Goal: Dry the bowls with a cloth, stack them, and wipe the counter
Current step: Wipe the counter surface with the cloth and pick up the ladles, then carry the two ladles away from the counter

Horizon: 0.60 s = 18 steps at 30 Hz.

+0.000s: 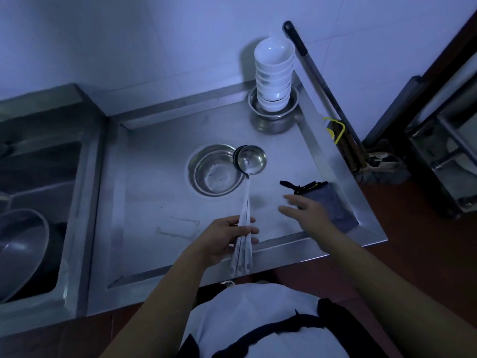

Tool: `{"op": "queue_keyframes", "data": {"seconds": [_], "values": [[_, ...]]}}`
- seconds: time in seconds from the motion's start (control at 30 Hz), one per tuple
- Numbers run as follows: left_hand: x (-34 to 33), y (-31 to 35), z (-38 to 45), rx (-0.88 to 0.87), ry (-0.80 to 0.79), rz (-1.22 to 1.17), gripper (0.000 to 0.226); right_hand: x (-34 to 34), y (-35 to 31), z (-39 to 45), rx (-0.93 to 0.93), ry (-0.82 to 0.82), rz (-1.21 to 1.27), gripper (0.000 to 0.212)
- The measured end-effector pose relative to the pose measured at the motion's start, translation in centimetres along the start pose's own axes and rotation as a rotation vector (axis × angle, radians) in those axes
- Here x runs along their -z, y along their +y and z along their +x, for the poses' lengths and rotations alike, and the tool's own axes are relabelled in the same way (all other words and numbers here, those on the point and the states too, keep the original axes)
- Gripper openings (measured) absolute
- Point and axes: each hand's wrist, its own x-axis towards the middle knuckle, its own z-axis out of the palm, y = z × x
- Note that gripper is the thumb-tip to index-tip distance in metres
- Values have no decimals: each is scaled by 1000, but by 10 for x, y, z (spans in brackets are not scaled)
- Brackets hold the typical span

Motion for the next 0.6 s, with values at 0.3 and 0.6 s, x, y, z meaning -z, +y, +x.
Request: {"op": "queue_keyframes", "data": {"seconds": [0.3,0.6], "values": [[17,35,-16,-14,-348,416,19,-50,-26,-44,-149,19,648,29],[2,-4,-17,77,-745,552,26,-69,15,-129,-186,463,858,16]]}}
